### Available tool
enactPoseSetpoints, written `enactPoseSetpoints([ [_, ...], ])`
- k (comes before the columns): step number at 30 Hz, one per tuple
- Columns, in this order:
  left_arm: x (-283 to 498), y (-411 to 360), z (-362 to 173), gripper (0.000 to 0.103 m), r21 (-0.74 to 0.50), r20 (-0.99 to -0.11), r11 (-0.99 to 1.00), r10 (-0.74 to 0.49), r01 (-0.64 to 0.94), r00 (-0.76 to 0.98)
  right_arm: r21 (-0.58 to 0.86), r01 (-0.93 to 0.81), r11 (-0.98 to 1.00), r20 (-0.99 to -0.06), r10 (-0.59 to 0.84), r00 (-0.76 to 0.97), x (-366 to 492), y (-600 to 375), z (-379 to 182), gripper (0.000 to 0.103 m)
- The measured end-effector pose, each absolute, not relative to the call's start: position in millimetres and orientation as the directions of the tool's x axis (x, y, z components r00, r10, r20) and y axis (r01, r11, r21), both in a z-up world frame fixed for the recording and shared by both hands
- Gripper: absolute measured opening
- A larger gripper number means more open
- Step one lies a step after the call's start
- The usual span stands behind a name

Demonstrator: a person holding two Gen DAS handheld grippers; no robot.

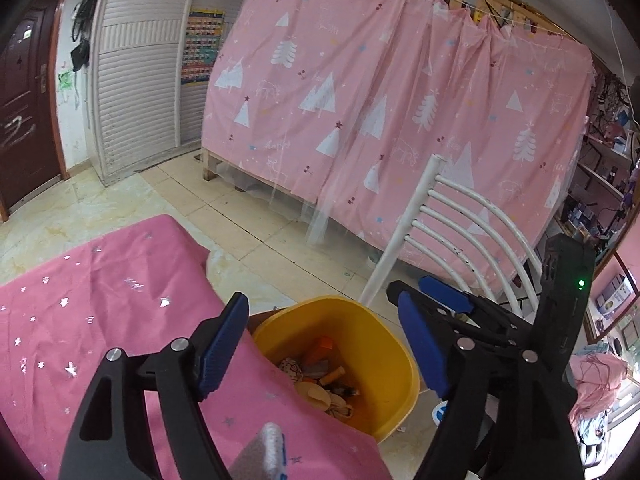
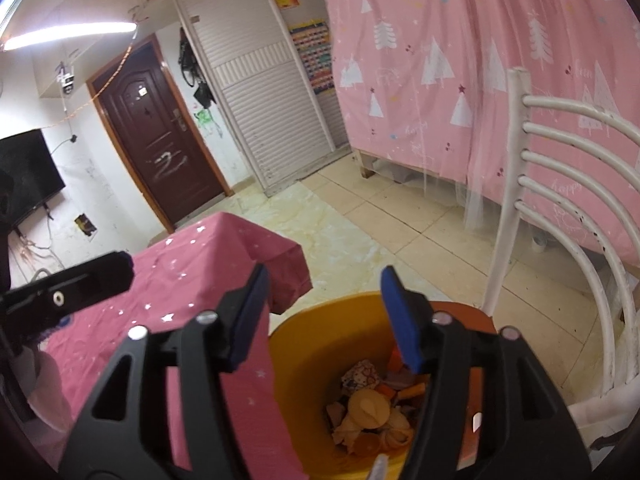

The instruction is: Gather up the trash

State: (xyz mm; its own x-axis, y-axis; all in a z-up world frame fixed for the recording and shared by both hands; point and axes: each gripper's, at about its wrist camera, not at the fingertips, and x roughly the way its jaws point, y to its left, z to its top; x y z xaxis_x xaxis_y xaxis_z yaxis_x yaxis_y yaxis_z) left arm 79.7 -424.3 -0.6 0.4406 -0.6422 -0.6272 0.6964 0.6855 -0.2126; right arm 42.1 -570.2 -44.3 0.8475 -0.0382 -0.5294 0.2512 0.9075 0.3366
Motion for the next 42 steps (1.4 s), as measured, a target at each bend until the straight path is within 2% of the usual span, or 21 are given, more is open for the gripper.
enactPoseSetpoints([
  [9, 82.4, -369.3, 11.2, 0.070, -0.147, -0.591, 0.769, -0.572, 0.622, 0.569, 0.286, 0.178, 0.942, -0.516, -0.006, 0.857, 51.5, -525.4, -34.1, 0.089],
  [17, 87.1, -314.8, 16.2, 0.074, -0.110, -0.564, 0.846, -0.486, 0.522, 0.668, 0.256, 0.109, 0.961, -0.511, 0.039, 0.859, 65.1, -488.7, -27.9, 0.093],
  [34, 113.7, -195.2, 10.5, 0.077, -0.028, -0.557, 0.984, -0.162, 0.176, 0.814, 0.205, -0.107, 0.973, -0.496, 0.198, 0.845, 102.7, -391.3, -15.4, 0.096],
  [42, 116.6, -152.8, 8.5, 0.084, 0.012, -0.543, 0.999, -0.018, 0.029, 0.839, 0.182, -0.193, 0.964, -0.477, 0.258, 0.840, 112.1, -356.5, -12.5, 0.096],
])
